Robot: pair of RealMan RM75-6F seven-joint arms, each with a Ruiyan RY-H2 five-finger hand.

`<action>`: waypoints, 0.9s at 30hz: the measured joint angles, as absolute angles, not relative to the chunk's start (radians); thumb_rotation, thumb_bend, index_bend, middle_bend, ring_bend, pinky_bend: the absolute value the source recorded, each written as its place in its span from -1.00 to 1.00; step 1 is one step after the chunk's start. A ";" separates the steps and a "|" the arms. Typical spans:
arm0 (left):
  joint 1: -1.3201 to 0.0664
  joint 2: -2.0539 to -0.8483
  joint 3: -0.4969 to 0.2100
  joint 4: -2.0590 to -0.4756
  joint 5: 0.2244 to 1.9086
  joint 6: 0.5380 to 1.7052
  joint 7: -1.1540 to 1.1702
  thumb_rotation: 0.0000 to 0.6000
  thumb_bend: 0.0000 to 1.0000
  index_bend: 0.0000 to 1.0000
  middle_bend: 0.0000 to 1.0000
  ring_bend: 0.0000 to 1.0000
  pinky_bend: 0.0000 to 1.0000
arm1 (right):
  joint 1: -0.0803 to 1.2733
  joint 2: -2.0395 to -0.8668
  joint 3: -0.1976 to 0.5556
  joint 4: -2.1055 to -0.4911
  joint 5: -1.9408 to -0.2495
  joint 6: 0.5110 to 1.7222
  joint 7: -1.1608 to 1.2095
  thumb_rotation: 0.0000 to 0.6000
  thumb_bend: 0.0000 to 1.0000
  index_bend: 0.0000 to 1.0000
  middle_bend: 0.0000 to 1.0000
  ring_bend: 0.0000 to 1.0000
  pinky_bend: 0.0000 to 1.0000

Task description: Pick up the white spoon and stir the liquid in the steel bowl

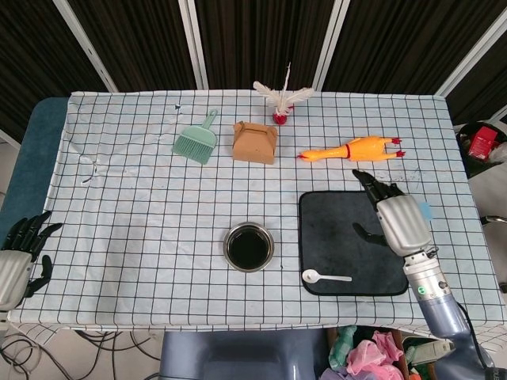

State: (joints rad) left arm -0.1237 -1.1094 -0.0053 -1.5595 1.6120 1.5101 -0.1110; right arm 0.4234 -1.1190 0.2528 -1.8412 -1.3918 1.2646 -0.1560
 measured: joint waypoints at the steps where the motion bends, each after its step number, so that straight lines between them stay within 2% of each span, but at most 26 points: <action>1: -0.124 -1.109 -0.005 -1.560 1.613 1.510 -0.111 1.00 0.46 -0.70 -0.99 -1.00 -1.00 | 0.421 -1.117 0.249 -1.847 -1.392 1.269 -0.161 1.00 -0.60 -0.89 -0.76 -0.46 -0.30; 6: -0.123 -1.108 0.000 -1.562 1.616 1.508 -0.104 1.00 0.46 -0.70 -0.99 -1.00 -1.00 | 0.415 -1.093 0.234 -1.886 -1.374 1.259 -0.203 1.00 -0.60 -0.89 -0.75 -0.46 -0.30; 8: -0.121 -1.106 0.000 -1.564 1.615 1.511 -0.104 1.00 0.46 -0.70 -0.99 -1.00 -1.00 | 0.417 -1.087 0.230 -1.899 -1.361 1.251 -0.215 1.00 -0.60 -0.89 -0.68 -0.38 -0.27; 11: -0.121 -1.106 -0.001 -1.565 1.613 1.512 -0.105 1.00 0.46 -0.70 -0.99 -1.00 -1.00 | 0.414 -1.089 0.222 -1.903 -1.362 1.254 -0.221 1.00 -0.60 -0.77 -0.35 -0.05 -0.01; 13: -0.120 -1.106 -0.001 -1.565 1.611 1.511 -0.103 1.00 0.46 -0.70 -0.99 -1.00 -1.00 | 0.405 -1.092 0.205 -1.908 -1.369 1.261 -0.227 1.00 -0.58 -0.61 -0.01 0.25 0.33; 16: -0.120 -1.105 -0.002 -1.568 1.606 1.509 -0.102 1.00 0.46 -0.70 -0.99 -1.00 -1.00 | 0.393 -1.080 0.174 -1.933 -1.355 1.244 -0.237 1.00 -0.53 -0.54 0.19 0.49 0.62; 23: -0.119 -1.101 -0.002 -1.577 1.591 1.498 -0.092 1.00 0.46 -0.70 -0.99 -1.00 -1.00 | 0.377 -0.999 0.073 -2.039 -1.240 1.062 -0.204 1.00 -0.51 -0.40 0.40 0.69 0.78; 27: -0.119 -1.100 -0.003 -1.583 1.586 1.494 -0.084 1.00 0.46 -0.70 -0.99 -1.00 -1.00 | 0.345 -1.029 0.041 -2.033 -1.231 1.072 -0.194 1.00 -0.50 -0.30 0.50 0.78 0.88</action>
